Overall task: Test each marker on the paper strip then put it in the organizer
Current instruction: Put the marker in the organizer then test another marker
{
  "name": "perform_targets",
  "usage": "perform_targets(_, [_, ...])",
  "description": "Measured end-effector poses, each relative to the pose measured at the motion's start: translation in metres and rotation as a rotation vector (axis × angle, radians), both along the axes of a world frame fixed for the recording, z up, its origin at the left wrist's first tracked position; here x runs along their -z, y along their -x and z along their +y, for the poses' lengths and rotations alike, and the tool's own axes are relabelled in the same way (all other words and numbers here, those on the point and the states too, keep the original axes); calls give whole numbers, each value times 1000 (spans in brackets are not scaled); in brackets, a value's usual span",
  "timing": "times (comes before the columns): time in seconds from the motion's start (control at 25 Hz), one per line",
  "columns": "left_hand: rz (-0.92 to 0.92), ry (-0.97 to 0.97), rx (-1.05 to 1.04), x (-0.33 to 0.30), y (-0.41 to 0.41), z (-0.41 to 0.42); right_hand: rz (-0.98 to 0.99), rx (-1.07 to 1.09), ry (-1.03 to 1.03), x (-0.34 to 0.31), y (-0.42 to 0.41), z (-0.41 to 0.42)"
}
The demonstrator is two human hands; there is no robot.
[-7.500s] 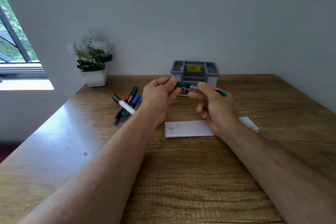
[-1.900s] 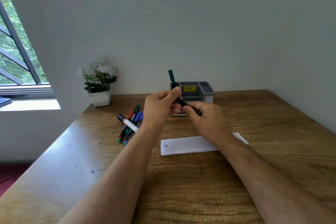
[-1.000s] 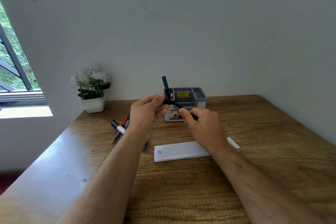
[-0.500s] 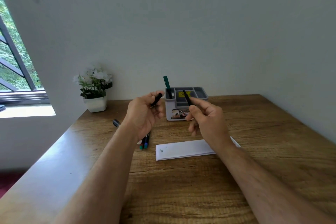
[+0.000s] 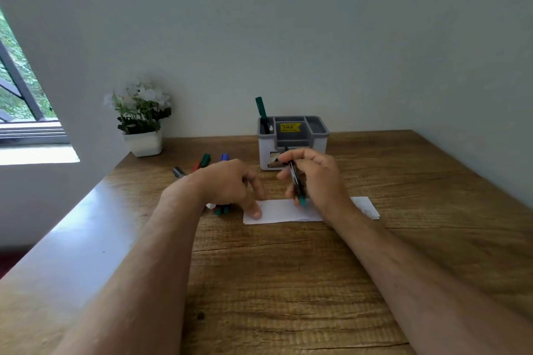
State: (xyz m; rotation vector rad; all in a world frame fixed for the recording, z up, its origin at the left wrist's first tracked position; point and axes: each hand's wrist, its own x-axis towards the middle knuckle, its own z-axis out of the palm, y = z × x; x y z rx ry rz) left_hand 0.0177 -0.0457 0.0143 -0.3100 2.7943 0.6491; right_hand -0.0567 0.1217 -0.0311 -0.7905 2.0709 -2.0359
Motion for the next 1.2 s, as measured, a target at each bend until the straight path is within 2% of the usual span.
perform_targets(0.2, [0,-18,31,1,2,1,147,-49,-49,-3,-8,-2])
perform_targets(0.68, [36,-9,74,5,5,-3,91,-286,-322,-5,-6,-2])
perform_targets(0.88, [27,-29,68,4,4,1,282,-116,-545,-7,-10,-6])
perform_targets(1.2, [20,-7,54,2,2,5,269,-81,-594,-7,-11,-10])
